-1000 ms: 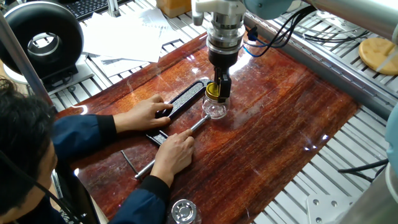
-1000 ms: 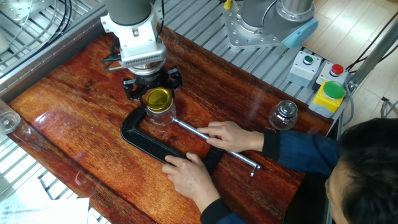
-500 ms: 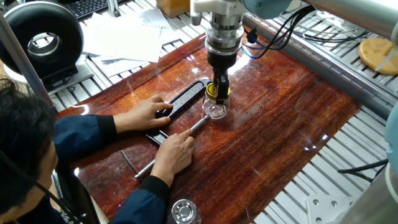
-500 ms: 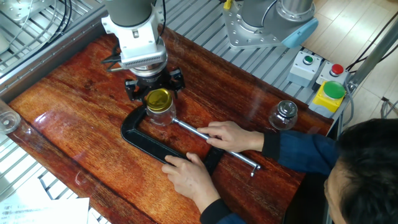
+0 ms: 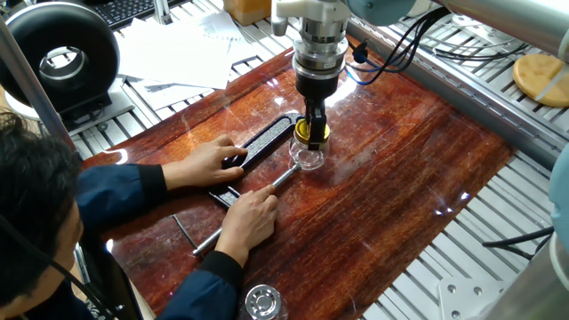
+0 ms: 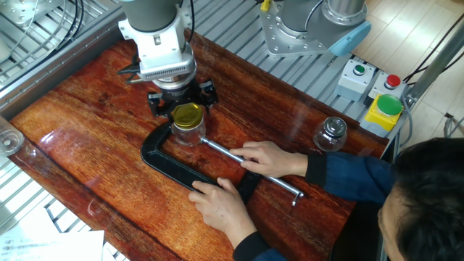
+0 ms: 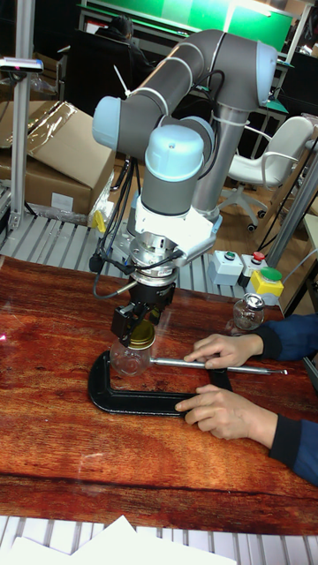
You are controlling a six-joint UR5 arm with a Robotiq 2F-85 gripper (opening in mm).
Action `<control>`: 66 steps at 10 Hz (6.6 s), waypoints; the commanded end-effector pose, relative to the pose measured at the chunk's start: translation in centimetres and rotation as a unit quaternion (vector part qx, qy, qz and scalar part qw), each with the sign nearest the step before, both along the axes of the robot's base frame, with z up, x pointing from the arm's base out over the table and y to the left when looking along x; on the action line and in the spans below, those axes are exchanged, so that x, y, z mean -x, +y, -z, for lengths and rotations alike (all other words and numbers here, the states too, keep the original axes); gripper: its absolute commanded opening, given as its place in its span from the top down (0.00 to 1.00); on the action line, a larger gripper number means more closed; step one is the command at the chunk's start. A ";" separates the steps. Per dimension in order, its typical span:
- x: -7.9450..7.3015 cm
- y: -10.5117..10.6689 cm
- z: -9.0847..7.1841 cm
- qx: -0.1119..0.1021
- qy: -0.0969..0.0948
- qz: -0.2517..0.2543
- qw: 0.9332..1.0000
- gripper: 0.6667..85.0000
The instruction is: Screw the lid onto the jar
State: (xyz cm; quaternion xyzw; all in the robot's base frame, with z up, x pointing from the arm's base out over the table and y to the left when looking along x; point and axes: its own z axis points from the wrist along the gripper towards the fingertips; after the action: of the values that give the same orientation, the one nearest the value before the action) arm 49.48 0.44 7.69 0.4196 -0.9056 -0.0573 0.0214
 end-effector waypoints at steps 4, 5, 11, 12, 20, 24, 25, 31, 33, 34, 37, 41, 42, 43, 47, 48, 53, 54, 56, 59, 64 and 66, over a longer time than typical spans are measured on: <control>-0.6 -0.1 0.0 0.001 -0.007 -0.002 1.000 0.18; -0.7 -0.1 0.0 0.001 -0.007 0.000 1.000 0.22; -0.9 -1.0 -0.2 0.006 -0.004 -0.006 1.000 0.25; -1.0 -1.4 -0.3 0.012 -0.003 -0.006 1.000 0.25; -2.2 -0.4 0.3 0.006 -0.010 -0.003 1.000 0.26; -2.9 -0.9 -0.2 0.012 -0.008 -0.026 1.000 0.26; -2.9 -1.3 -0.5 0.010 -0.002 -0.032 0.999 0.25; -1.7 0.0 0.4 -0.013 0.012 -0.023 1.000 0.09; -1.7 -0.2 0.4 -0.010 0.011 -0.023 1.000 0.10; -1.8 -0.2 0.3 -0.012 0.011 -0.023 1.000 0.10; -1.5 -0.6 -1.0 -0.038 0.022 -0.052 0.998 0.09; -2.0 -1.3 -1.0 -0.035 0.016 -0.060 0.997 0.11; -2.0 -1.2 -1.0 -0.035 0.016 -0.060 0.997 0.11; -1.9 -1.0 -0.9 -0.034 0.016 -0.059 0.998 0.11; -1.8 -1.3 -0.3 -0.029 0.011 -0.064 0.997 0.11; -1.8 -1.3 -0.2 -0.030 0.010 -0.065 0.997 0.11; -1.9 -1.2 -0.2 -0.031 0.009 -0.063 0.998 0.13; -1.9 -1.2 -0.2 -0.030 0.009 -0.062 0.998 0.15; -1.8 -1.2 -0.1 -0.029 0.009 -0.059 0.998 0.17; -1.8 -1.0 -0.1 -0.030 0.010 -0.056 0.998 0.19; -1.7 -1.1 -0.2 -0.028 0.012 -0.054 0.998 0.19; -1.6 -1.2 -0.2 -0.026 0.015 -0.052 0.998 0.20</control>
State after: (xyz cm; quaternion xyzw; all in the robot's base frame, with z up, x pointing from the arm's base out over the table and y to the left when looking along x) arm 51.04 -0.88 7.70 0.4703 -0.8782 -0.0822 0.0281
